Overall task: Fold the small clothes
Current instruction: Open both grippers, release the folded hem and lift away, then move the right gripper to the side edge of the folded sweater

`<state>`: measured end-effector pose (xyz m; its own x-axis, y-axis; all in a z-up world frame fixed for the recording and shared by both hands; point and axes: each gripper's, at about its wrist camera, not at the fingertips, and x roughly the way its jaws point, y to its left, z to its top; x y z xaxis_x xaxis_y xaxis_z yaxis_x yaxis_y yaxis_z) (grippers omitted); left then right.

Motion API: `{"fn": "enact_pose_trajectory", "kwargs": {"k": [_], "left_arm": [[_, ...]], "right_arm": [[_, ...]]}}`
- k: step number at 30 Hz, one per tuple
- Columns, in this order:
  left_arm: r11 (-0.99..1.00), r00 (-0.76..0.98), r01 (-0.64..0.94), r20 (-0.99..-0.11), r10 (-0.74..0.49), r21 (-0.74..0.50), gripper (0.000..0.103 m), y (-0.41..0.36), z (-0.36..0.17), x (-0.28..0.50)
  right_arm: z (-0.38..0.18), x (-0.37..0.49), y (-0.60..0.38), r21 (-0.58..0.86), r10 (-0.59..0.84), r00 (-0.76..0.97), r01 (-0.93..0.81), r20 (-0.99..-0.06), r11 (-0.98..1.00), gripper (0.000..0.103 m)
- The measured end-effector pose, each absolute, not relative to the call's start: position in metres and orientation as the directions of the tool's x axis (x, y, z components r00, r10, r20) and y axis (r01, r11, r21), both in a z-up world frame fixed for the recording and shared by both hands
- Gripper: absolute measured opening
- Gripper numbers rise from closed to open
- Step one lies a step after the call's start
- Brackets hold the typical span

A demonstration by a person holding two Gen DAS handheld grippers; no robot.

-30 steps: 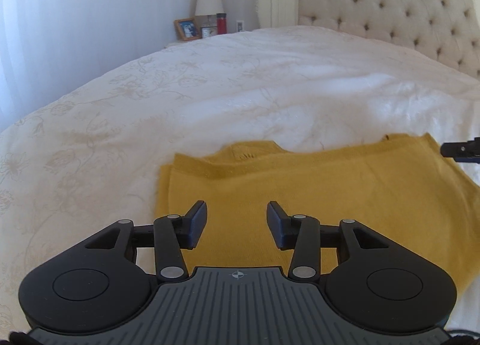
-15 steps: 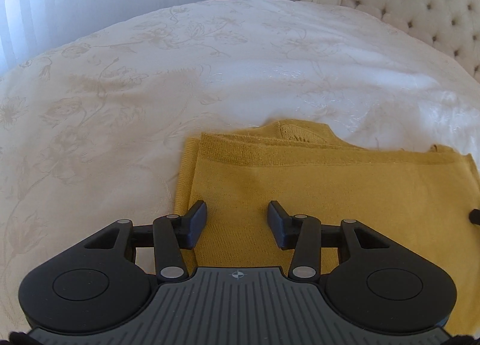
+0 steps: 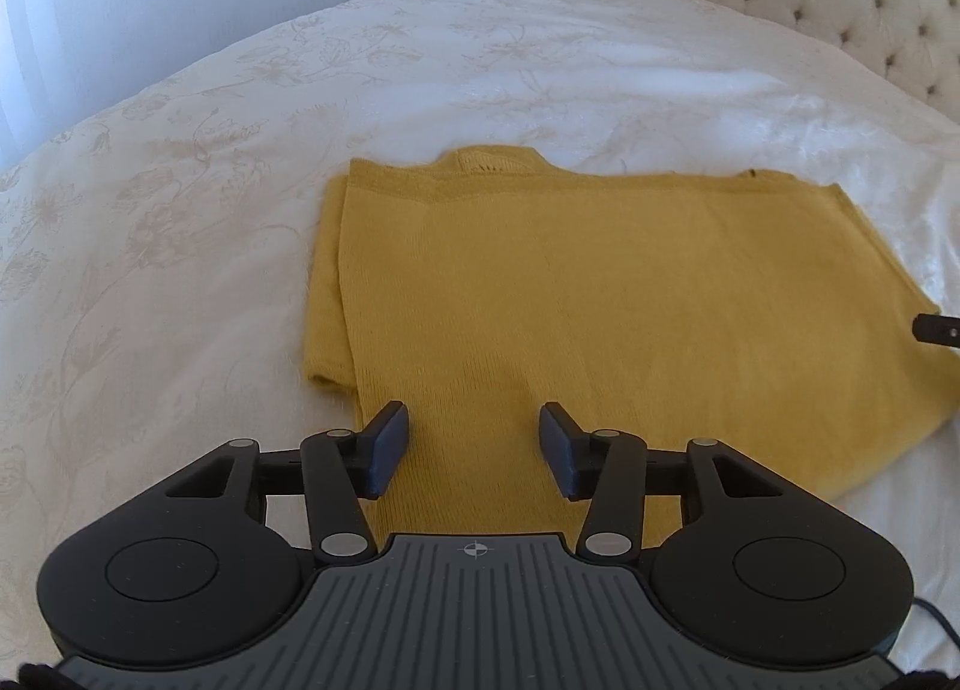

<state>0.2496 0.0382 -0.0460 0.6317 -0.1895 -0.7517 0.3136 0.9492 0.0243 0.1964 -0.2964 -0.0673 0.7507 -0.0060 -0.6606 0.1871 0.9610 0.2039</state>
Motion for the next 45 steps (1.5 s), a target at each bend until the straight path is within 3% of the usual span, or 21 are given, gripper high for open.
{"fn": "enact_pose_trajectory", "kwargs": {"k": [5,8,17,21,26,32,45], "left_arm": [[0.946,0.642,0.320,-0.746,-0.174,0.055,0.049,0.043,-0.058,0.227],[0.956,0.643,0.287,-0.753,-0.140,0.067,0.060,0.045,-0.061,0.223],[0.969,0.637,0.249,-0.755,-0.157,0.009,0.061,0.046,-0.042,0.211],[0.963,0.655,0.268,-0.739,-0.160,0.029,0.061,0.028,-0.031,0.206],[0.953,0.646,0.301,-0.743,-0.174,0.038,0.061,0.001,-0.025,0.215],[0.946,0.660,0.319,-0.729,-0.181,0.054,0.062,-0.041,-0.021,0.238],[0.939,0.608,0.335,-0.780,-0.147,0.084,0.063,-0.101,-0.061,0.282]], "right_arm": [[-0.085,0.169,-0.290,0.179,-0.022,0.717,0.203,-0.696,0.963,0.065],[-0.088,0.156,-0.292,0.202,-0.026,0.718,0.231,-0.696,0.952,0.068],[-0.094,0.137,-0.303,0.336,0.038,0.763,0.239,-0.645,0.911,0.073],[-0.101,0.129,-0.302,0.348,0.056,0.794,0.201,-0.605,0.916,0.082],[-0.105,0.130,-0.292,0.315,0.083,0.800,0.137,-0.595,0.939,0.101],[-0.104,0.140,-0.278,0.197,0.039,0.750,0.122,-0.660,0.973,0.102],[-0.102,0.143,-0.281,0.212,0.049,0.729,0.134,-0.683,0.968,0.102]]}}
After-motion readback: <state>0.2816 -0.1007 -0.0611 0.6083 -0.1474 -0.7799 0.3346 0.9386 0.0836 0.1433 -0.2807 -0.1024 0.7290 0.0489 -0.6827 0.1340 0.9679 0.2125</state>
